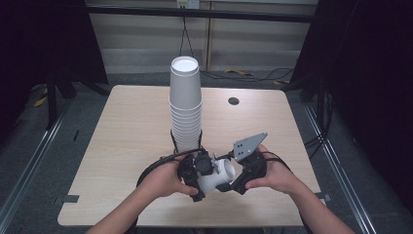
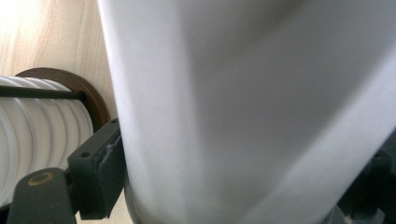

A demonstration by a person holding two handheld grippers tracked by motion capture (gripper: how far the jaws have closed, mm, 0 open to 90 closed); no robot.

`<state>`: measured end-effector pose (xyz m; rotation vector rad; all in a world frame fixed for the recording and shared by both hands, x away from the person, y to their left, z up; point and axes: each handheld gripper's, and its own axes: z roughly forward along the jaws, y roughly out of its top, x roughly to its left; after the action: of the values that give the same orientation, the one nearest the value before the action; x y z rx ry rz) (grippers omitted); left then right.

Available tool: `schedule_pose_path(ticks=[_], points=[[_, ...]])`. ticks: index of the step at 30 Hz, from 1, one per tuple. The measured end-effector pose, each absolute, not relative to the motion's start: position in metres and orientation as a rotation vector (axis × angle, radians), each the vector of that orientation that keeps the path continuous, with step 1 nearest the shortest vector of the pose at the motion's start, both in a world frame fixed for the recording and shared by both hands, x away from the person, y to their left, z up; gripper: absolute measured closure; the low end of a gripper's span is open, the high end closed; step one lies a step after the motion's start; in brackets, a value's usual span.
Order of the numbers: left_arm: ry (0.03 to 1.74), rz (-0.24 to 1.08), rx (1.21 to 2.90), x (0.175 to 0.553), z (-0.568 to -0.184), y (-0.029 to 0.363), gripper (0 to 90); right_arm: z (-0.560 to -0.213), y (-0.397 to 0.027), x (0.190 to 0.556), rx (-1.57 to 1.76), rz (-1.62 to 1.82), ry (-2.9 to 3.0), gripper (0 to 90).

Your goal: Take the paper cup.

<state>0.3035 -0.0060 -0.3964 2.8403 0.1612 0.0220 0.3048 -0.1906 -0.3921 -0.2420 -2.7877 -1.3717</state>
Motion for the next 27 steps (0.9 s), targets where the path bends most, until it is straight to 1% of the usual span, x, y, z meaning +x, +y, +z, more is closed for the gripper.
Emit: schedule_pose_path(ticks=[3,7,8,9,19,27], points=[[0.159,0.027,2.833,0.303,-0.3962,-0.0068,13.6,-0.3924,-0.1896,0.3045,-0.244,-1.369,-2.787,14.1],[0.148,0.026,2.835,0.3033,-0.3951,-0.0072,13.6,-0.3941,-0.1884,0.3041,-0.236,-1.371,-2.788,17.0],[0.148,0.026,2.834,0.3032,-0.3951,-0.0073,13.5,-0.3944,-0.1884,0.3042,-0.234,-1.366,-2.794,18.1],[0.148,0.026,2.834,0.3032,-0.3951,-0.0073,13.5,-0.3944,-0.1884,0.3041,-0.23,-1.376,-2.79,21.4],[0.118,0.041,2.837,0.3014,-0.3957,-0.0077,13.9,-0.3928,-0.187,0.3008,-0.258,-1.339,-2.816,23.7],[0.077,0.053,2.763,0.3023,-0.3966,-0.0026,10.8,-0.3906,-0.1897,0.2994,-0.294,-1.334,-2.815,24.1]])
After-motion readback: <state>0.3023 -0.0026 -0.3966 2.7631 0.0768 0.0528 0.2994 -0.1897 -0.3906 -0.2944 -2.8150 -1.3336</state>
